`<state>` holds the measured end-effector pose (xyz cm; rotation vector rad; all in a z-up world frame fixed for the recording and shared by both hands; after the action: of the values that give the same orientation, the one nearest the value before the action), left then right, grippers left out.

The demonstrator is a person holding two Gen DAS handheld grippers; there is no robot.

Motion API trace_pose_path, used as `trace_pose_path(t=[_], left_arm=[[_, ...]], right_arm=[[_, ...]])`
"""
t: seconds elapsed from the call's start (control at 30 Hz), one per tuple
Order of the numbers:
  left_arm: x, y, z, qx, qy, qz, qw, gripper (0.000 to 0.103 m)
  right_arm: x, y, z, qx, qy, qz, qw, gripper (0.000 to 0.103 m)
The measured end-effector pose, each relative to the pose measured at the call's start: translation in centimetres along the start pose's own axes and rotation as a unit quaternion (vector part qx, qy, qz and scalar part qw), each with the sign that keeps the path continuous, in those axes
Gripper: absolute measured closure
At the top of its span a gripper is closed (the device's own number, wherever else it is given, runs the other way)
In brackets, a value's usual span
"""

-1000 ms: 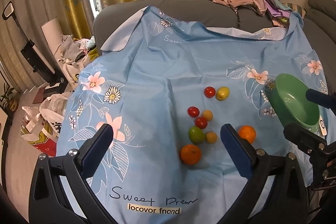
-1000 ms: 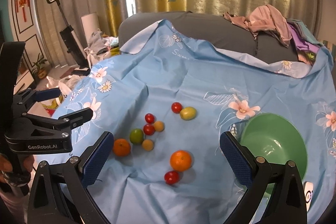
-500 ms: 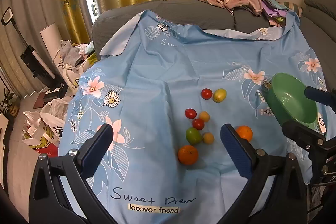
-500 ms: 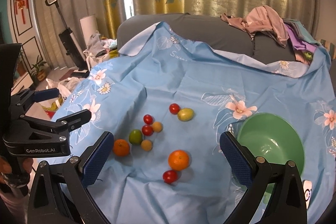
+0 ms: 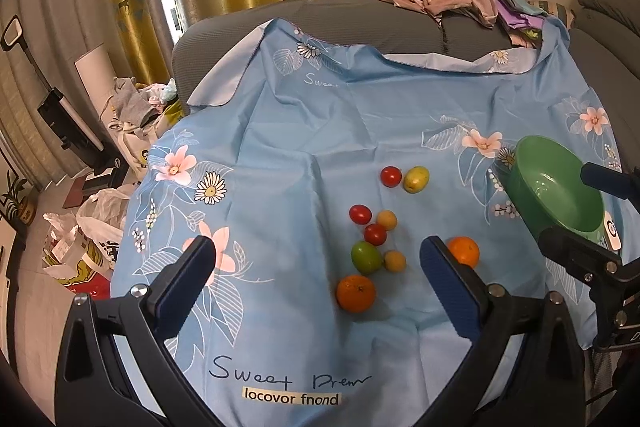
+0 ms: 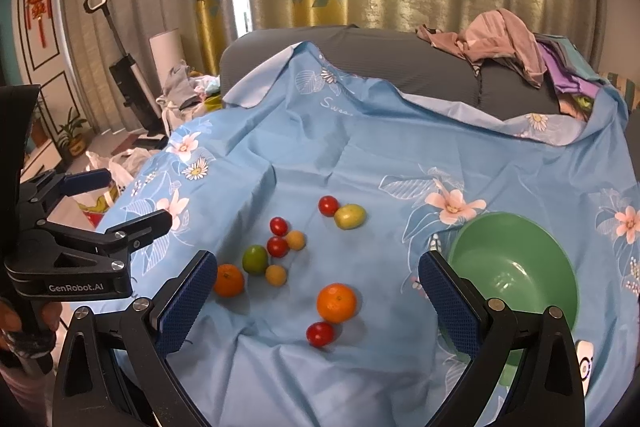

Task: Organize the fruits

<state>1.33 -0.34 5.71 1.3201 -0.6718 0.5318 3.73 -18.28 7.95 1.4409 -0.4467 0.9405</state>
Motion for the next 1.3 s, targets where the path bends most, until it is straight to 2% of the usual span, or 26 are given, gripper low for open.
trace_pose_path(t=[0.93, 1.3], left_arm=[[0.0, -0.2, 0.5, -0.004, -0.006, -0.002, 1.0, 0.001], [-1.4, -1.7, 0.3, -0.043, -0.003, -0.021, 0.9988, 0.001]], right_arm=[[0.1, 0.0, 0.1, 0.002, 0.0, 0.0, 1.0, 0.002], [-0.9, -1.0, 0.8, 0.005, -0.014, -0.024, 1.0, 0.002]])
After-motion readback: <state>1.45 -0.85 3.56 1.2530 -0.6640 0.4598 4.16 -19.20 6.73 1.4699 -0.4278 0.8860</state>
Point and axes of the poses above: each gripper's, at about its wrist camera, not at the fingertips, and y roughly against the way its jaws point, z to its right, x to its top, the point moved 4 cm from there along -y, roughly the way its jaws point, and after that the axes turned 15 degrees about -x, right-handed, at the moved point
